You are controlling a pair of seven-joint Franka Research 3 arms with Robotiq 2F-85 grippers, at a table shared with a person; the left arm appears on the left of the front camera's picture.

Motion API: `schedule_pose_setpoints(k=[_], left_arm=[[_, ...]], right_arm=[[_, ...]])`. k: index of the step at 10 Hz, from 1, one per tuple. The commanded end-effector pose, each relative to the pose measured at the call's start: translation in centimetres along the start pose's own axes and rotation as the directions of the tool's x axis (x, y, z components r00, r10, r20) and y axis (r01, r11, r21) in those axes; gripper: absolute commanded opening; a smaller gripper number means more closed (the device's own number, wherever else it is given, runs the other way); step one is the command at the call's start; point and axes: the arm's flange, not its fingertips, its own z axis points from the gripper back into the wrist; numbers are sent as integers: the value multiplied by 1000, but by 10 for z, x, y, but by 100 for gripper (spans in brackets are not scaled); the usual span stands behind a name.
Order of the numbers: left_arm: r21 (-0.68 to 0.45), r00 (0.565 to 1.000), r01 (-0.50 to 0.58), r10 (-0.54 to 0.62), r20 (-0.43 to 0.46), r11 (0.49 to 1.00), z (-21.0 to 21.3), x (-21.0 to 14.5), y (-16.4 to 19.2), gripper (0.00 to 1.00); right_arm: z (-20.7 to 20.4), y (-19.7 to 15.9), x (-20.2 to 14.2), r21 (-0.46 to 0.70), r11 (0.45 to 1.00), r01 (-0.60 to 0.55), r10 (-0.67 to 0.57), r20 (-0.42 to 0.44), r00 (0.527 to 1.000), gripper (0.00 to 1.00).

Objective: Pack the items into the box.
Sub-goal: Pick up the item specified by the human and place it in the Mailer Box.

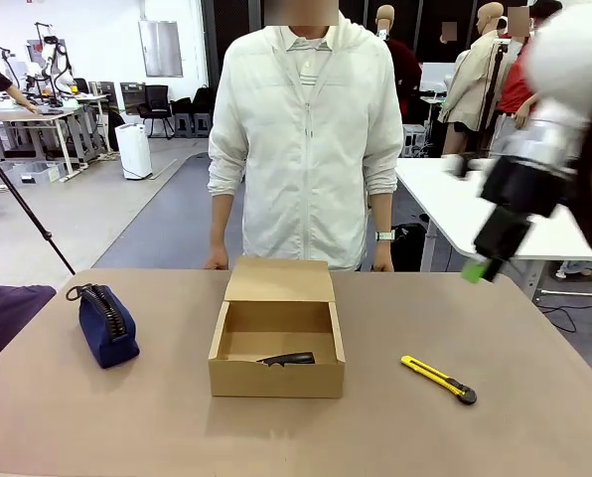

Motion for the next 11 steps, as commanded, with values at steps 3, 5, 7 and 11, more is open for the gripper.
schedule_pose_setpoints(k=[3,5,7,11], left_arm=[[-15,1000,20,-19,2,1000,1,0,0,100],[-15,1000,20,-19,2,1000,1,0,0,100],[-15,1000,20,-19,2,1000,1,0,0,100],[-15,1000,20,-19,2,1000,1,0,0,100]], right_arm=[[-25,-46,-141,493,839,229,-544,757,362,100],[-49,-63,-151,562,812,159,-583,759,291,100],[-56,-77,-128,534,824,190,-565,745,354,100],[-9,-91,-159,524,798,298,-582,541,607,100]])
